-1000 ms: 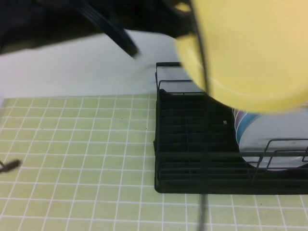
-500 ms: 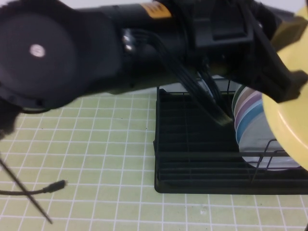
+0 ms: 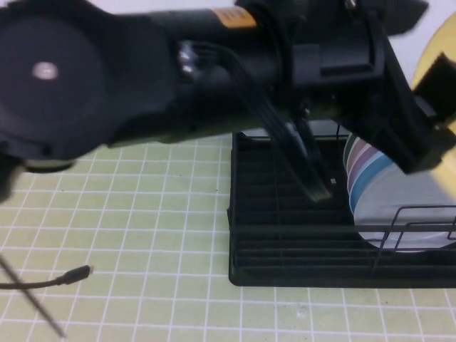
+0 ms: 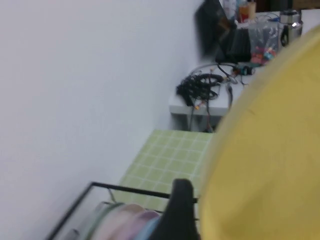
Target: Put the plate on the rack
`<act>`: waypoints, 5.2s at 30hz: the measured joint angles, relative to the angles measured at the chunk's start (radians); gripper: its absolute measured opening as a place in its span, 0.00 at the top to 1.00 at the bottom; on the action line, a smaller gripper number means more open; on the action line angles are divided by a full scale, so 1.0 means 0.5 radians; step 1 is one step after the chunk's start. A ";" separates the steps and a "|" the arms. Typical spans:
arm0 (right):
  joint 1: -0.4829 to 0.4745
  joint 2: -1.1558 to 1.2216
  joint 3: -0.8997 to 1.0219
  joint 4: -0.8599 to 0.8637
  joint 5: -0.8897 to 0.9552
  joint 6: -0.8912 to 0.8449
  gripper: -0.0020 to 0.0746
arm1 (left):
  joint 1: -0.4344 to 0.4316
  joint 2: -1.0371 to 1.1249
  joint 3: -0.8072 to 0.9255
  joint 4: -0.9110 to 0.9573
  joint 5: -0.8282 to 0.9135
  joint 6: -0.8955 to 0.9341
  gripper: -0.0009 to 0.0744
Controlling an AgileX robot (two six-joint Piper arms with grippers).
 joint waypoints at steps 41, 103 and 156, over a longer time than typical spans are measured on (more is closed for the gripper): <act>-0.001 1.982 -1.540 -1.828 1.342 -0.654 0.82 | 1.192 -0.744 1.244 1.216 -0.499 -1.312 0.99; -0.001 2.389 -1.540 -1.940 1.360 -0.590 0.58 | 1.235 -1.020 1.297 1.216 -0.430 -1.312 0.99; 0.008 1.335 -1.557 -1.154 0.834 0.452 0.97 | 2.008 -2.488 2.887 0.863 -0.826 -1.167 0.99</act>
